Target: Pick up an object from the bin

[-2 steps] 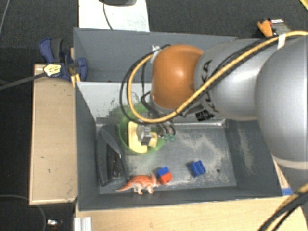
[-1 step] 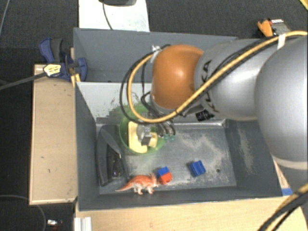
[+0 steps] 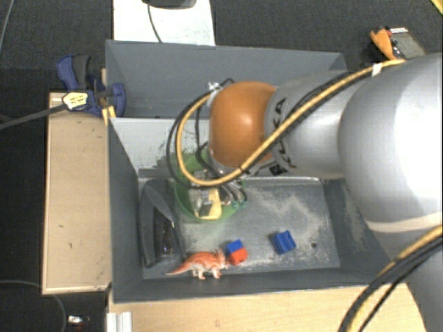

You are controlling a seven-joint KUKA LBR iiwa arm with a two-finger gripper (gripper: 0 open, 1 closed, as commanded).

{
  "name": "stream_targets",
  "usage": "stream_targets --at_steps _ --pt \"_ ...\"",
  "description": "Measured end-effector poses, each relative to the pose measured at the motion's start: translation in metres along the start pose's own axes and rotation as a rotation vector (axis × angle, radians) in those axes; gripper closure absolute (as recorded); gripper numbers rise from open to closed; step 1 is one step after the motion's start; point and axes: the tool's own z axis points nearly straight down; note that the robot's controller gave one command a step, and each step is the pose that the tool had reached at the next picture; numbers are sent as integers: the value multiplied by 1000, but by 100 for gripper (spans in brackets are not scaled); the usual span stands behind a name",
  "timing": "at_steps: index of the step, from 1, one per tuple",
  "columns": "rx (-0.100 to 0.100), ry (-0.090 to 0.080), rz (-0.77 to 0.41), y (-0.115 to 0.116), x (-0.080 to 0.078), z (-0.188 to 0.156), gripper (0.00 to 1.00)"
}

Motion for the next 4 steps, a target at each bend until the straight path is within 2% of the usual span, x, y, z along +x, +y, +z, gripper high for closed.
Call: stream_targets --at_steps 1,2,3,4 --pt "1 4 7 0 8 15 100" --pt "0 -3 -176 -5 16 18 100" --pt "-1 4 -96 -30 41 -28 100" --pt "-1 1 -189 -65 36 -12 100"
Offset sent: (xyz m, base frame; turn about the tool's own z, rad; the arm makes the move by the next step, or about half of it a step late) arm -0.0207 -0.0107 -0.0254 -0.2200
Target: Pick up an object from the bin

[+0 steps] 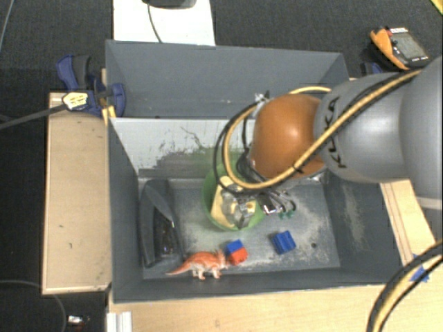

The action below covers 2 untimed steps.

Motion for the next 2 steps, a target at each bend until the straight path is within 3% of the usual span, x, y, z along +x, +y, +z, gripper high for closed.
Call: stream_targets --at_steps 1,2 --pt "1 -1 8 19 -6 -17 100" --pt "0 -2 98 18 -10 -14 100"
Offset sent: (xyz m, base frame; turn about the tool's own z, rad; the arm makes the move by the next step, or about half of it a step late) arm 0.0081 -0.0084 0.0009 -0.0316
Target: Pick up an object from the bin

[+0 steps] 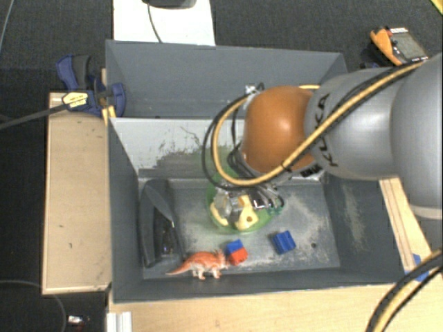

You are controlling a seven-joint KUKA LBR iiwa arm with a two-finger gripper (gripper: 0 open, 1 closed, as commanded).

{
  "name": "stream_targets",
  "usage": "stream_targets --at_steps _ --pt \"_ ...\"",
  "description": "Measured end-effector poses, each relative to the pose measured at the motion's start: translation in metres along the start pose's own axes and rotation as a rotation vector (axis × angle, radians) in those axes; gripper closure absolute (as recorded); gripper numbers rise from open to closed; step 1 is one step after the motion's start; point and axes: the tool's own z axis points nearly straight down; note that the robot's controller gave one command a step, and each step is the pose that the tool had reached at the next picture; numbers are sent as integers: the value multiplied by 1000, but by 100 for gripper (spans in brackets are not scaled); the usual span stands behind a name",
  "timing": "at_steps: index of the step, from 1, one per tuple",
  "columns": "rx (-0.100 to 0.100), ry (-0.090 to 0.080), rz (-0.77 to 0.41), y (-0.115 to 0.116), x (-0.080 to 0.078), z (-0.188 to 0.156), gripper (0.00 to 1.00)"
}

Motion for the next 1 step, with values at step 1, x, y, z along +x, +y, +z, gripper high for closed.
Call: stream_targets --at_steps 1 --pt "0 -7 -67 -70 -16 3 100"
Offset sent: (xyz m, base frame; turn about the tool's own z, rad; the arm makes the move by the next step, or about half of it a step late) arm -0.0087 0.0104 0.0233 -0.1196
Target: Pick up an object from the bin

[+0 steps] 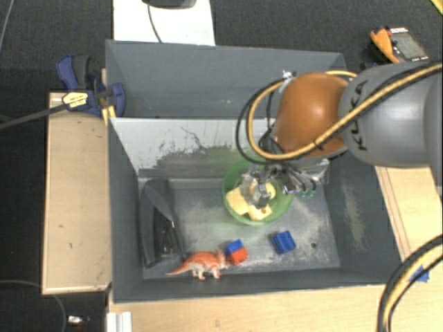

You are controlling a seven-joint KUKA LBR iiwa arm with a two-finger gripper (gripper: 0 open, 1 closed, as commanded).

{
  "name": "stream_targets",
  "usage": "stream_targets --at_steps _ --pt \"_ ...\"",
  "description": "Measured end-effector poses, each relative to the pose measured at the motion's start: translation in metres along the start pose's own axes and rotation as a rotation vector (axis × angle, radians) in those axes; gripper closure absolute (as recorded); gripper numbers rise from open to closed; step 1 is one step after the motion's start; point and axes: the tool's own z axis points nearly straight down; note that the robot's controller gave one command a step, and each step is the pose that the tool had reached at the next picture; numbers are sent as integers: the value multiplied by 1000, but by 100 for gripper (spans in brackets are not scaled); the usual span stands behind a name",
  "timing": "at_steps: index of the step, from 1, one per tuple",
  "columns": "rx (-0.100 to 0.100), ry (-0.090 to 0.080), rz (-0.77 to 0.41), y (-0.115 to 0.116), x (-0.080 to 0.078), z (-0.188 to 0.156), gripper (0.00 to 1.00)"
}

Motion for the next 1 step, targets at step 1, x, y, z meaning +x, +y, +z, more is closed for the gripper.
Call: stream_targets --at_steps 1 --pt "5 6 8 24 10 -12 100"
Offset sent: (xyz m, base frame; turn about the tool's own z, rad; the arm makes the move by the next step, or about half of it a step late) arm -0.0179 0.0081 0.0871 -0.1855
